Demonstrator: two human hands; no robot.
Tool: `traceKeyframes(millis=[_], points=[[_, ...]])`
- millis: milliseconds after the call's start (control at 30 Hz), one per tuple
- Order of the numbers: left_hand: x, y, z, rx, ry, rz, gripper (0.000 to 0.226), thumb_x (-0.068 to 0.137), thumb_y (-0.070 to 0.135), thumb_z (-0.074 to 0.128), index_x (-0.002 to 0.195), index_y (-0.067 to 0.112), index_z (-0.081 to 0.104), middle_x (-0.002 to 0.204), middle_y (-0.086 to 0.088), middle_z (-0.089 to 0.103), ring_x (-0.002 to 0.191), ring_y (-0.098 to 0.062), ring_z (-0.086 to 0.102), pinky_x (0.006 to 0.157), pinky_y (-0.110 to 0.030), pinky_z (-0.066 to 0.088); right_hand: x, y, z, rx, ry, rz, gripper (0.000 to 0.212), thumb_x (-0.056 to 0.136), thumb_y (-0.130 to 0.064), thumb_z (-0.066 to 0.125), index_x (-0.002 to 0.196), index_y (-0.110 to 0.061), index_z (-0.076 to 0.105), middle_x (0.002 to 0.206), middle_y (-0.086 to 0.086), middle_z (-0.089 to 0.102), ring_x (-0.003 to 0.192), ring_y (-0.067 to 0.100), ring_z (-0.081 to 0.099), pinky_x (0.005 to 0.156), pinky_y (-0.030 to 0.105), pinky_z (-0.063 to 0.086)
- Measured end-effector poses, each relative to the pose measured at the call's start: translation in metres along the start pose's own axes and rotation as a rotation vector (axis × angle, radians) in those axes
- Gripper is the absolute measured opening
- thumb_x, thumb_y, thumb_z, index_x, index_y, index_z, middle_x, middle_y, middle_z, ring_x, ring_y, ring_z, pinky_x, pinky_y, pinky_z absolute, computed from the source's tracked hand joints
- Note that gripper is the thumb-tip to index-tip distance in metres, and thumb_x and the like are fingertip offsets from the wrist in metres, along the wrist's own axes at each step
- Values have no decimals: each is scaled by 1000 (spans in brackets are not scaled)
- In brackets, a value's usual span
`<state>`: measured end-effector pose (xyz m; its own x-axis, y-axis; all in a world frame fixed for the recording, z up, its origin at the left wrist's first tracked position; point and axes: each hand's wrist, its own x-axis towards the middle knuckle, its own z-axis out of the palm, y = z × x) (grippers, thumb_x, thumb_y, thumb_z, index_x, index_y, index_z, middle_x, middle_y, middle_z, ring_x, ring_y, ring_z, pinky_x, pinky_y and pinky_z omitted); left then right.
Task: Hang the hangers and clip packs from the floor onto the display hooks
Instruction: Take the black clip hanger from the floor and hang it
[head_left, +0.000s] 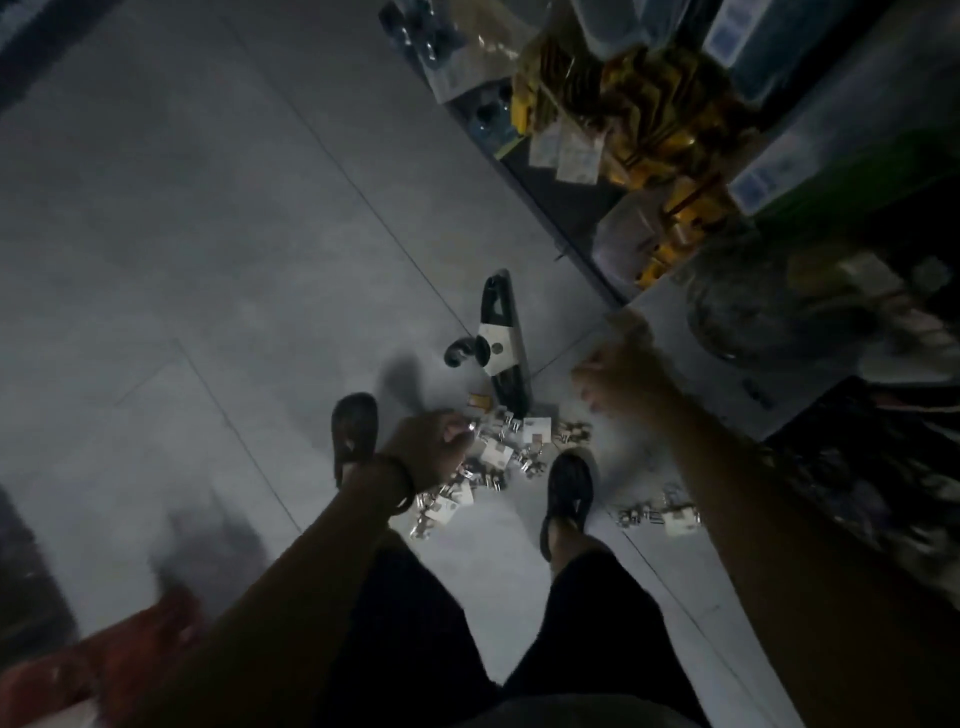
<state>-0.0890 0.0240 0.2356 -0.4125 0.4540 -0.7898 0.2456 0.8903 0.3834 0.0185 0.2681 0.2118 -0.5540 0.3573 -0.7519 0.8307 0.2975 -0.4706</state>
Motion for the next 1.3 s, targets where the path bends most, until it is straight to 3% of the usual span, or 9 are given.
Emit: traceKeyframes(millis=[233, 400, 600, 733, 833, 900, 1100, 1200, 1300], points=[[273, -84, 4, 111, -210, -90, 28, 109, 27, 49, 116, 10, 70, 113, -8, 74, 98, -20, 66, 90, -38, 55, 200, 37, 122, 115, 60, 165, 17, 95, -26, 72, 106, -15, 64, 94, -1, 69, 83, 19, 68, 65, 26, 51], [468, -149, 54, 99, -152, -158, 25, 106, 21, 52, 126, 14, 65, 117, -8, 67, 96, -20, 57, 76, -29, 46, 361, 100, 243, 89, -65, 308, 56, 87, -32, 81, 128, -10, 49, 111, 13, 66, 89, 29, 71, 74, 45, 64], [609, -238, 114, -21, 29, -335, 78, 79, 51, 77, 144, 24, 42, 139, -16, 47, 113, -43, 63, 93, -55, 59, 483, 146, 356, -60, -19, 407, 107, 67, -51, 94, 147, -16, 33, 135, 14, 52, 122, 37, 58, 97, 54, 55], [641, -283, 141, 126, -107, -306, 56, 91, 53, 69, 135, 17, 66, 128, -12, 68, 117, -34, 67, 95, -31, 47, 500, 159, 408, -58, 177, 464, 101, 64, -50, 94, 140, -17, 36, 130, 12, 55, 113, 35, 62, 90, 53, 58], [650, -292, 123, -38, -64, -332, 66, 70, 69, 80, 116, 22, 73, 103, -3, 77, 77, -15, 76, 70, -28, 64, 501, 166, 407, 6, 318, 381, 89, 67, -54, 87, 134, -19, 42, 126, 9, 57, 110, 30, 61, 84, 46, 60], [640, -269, 95, -224, -38, -263, 35, 86, 42, 82, 112, 20, 75, 92, 1, 77, 64, -6, 74, 60, -20, 61, 503, 166, 389, 122, 384, 287, 84, 69, -60, 83, 132, -20, 46, 122, 6, 60, 108, 24, 59, 77, 35, 58], [582, -204, 49, -964, 73, -294, 33, 102, 17, 65, 134, 8, 61, 117, -14, 69, 107, -28, 76, 76, -33, 62, 488, 126, 325, 336, 414, 202, 84, 68, -75, 79, 128, -22, 52, 114, -2, 64, 100, 17, 64, 80, 34, 60], [537, -166, 50, -1121, 124, -251, 40, 108, 4, 53, 147, -6, 50, 109, -7, 66, 95, 7, 73, 71, -10, 55, 442, 98, 302, 381, 471, 165, 76, 70, -74, 75, 122, -24, 53, 110, -7, 61, 98, 12, 62, 73, 23, 52], [475, -118, 41, -1260, 4, -260, 44, 105, 33, 61, 145, 15, 58, 131, -7, 70, 111, -16, 72, 87, -34, 59, 379, 67, 281, 509, 534, 121, 65, 70, -75, 73, 114, -35, 47, 107, -11, 61, 95, 9, 65, 73, 22, 55]])
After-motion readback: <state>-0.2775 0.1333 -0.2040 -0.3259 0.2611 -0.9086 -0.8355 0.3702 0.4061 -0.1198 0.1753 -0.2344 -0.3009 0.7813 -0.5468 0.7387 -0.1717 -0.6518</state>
